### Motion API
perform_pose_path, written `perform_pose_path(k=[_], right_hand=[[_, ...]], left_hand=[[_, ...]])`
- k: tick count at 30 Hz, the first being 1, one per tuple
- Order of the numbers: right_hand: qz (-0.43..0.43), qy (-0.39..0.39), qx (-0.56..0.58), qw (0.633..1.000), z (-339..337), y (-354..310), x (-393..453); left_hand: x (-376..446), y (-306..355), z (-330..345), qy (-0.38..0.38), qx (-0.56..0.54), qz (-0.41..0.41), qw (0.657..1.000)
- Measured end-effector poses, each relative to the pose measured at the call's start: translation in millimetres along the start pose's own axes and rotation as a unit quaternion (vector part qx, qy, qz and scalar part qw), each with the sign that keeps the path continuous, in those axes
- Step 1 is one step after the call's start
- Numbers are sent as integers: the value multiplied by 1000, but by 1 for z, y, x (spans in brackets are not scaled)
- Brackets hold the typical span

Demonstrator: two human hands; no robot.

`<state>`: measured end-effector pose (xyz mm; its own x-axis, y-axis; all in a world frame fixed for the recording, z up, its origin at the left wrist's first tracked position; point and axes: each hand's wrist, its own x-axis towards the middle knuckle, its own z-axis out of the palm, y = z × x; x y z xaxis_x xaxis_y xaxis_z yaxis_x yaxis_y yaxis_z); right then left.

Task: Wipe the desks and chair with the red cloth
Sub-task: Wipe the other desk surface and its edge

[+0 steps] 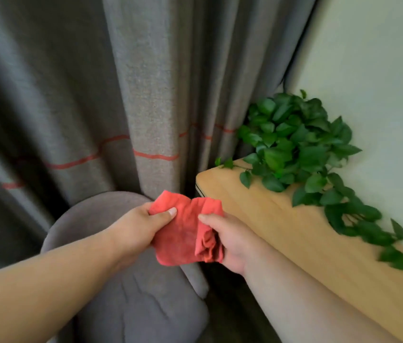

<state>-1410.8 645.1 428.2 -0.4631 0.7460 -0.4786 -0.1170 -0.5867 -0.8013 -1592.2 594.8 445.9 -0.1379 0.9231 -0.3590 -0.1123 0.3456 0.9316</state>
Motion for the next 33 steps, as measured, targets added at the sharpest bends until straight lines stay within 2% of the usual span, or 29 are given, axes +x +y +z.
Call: perform_pose_path(k=[3, 6, 9, 14, 20, 23, 30, 33], right_hand=[[-32, 81, 55, 995, -15, -6, -34], [-55, 100, 159, 981, -40, -7, -86], [-92, 132, 206, 965, -69, 2, -146], [-142, 204, 255, 935, -99, 37, -244], [-192, 261, 369, 871, -130, 109, -361], [-213, 284, 403, 843, -148, 147, -425], [-242, 302, 446, 807, -206, 233, -561], [-259, 316, 486, 773, -231, 269, -608]], left_hand=[[3, 11, 27, -67, -8, 19, 998], [-1, 17, 60, -152, -19, 14, 988], [-12, 17, 102, -241, -2, -14, 970], [-55, 4, 184, -350, 38, -57, 934], [-130, -43, 284, -454, 132, -119, 873], [-178, -75, 335, -487, 169, -146, 844], [-299, -164, 442, -524, 163, -204, 810], [-348, -194, 483, -537, 165, -223, 796]])
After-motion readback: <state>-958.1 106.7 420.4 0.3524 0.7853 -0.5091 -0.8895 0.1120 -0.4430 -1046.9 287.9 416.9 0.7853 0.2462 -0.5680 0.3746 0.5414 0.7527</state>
